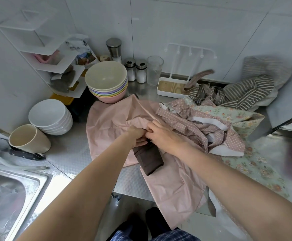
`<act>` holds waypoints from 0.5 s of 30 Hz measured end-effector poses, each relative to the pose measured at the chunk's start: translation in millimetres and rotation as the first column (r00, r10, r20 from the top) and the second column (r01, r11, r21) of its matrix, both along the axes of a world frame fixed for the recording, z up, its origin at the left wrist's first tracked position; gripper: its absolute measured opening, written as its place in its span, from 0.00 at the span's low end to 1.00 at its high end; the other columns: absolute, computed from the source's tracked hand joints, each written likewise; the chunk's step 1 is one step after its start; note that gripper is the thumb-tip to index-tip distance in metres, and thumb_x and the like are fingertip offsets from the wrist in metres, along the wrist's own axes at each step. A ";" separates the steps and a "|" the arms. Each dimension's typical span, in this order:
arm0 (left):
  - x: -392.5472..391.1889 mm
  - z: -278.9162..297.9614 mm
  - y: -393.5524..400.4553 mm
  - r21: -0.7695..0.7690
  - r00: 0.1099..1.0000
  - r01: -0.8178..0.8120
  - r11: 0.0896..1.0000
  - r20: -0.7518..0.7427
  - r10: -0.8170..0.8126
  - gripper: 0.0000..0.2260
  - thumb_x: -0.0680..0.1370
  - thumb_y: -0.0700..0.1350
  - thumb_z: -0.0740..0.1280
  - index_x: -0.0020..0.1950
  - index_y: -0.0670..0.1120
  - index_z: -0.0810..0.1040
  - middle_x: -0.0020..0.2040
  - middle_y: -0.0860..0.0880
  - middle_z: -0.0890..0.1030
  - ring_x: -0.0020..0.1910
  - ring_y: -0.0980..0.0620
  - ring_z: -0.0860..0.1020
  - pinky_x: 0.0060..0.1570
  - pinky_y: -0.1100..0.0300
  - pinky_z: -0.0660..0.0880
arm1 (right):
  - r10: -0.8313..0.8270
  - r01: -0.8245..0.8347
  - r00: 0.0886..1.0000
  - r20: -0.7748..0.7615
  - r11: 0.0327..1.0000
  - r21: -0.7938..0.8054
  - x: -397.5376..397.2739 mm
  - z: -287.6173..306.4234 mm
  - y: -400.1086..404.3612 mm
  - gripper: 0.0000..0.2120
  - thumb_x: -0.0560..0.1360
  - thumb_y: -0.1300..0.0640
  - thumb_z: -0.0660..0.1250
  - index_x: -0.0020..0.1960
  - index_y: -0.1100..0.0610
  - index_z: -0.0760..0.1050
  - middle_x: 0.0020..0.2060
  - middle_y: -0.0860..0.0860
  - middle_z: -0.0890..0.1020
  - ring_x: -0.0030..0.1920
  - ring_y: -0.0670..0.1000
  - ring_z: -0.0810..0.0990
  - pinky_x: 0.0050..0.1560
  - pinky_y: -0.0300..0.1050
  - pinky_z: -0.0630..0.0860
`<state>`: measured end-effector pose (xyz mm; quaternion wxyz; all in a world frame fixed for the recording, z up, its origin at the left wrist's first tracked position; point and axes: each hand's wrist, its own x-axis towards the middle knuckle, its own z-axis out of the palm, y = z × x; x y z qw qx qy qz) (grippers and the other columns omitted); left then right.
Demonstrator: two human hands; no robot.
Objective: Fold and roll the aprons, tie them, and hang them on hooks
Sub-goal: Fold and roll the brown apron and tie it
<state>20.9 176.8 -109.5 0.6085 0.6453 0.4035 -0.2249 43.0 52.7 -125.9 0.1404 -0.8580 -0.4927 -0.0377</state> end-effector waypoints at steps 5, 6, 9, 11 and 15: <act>2.7 -2.9 -5.8 0.038 1.000 0.002 0.999 -0.009 -0.002 0.03 0.76 0.36 0.64 0.44 0.40 0.70 0.32 0.46 0.72 0.29 0.54 0.71 0.22 0.63 0.75 | 0.052 -0.060 0.996 -0.072 0.992 -0.114 -2.4 7.1 -5.2 0.01 0.71 0.64 0.67 0.42 0.61 0.77 0.49 0.58 0.74 0.55 0.55 0.65 0.48 0.56 0.76; 2.9 -2.8 -4.7 0.044 1.000 -0.007 0.999 -0.008 0.007 0.05 0.75 0.35 0.64 0.41 0.41 0.69 0.32 0.45 0.72 0.29 0.53 0.72 0.22 0.63 0.75 | 0.035 -0.047 0.995 -0.093 0.990 -0.133 -3.2 7.5 -6.4 0.04 0.73 0.64 0.65 0.46 0.61 0.78 0.51 0.59 0.73 0.56 0.56 0.64 0.51 0.58 0.73; 3.9 -6.6 -0.1 0.073 1.000 -0.026 0.997 0.008 0.026 0.06 0.74 0.32 0.65 0.43 0.40 0.69 0.33 0.44 0.74 0.31 0.51 0.74 0.27 0.61 0.77 | 0.047 -0.054 0.997 -0.056 0.991 -0.124 -9.9 4.8 -7.3 0.03 0.71 0.65 0.67 0.42 0.59 0.76 0.45 0.56 0.72 0.49 0.53 0.63 0.43 0.57 0.72; 1.2 -10.2 1.1 0.128 0.999 0.016 0.992 0.039 -0.021 0.04 0.74 0.33 0.65 0.44 0.39 0.71 0.33 0.43 0.76 0.30 0.50 0.76 0.30 0.59 0.78 | 0.009 -0.023 0.996 -0.085 0.988 -0.155 -10.5 1.3 -6.2 0.02 0.72 0.63 0.66 0.43 0.58 0.74 0.46 0.54 0.70 0.49 0.52 0.64 0.44 0.53 0.70; 0.2 -12.5 7.1 0.396 0.950 0.228 0.890 0.109 -0.292 0.08 0.79 0.41 0.60 0.41 0.43 0.74 0.31 0.45 0.78 0.30 0.48 0.79 0.41 0.53 0.81 | -0.341 0.296 0.851 -0.399 0.940 -0.170 -4.6 -8.2 -1.3 0.06 0.75 0.58 0.66 0.48 0.57 0.70 0.52 0.54 0.74 0.54 0.55 0.72 0.51 0.48 0.70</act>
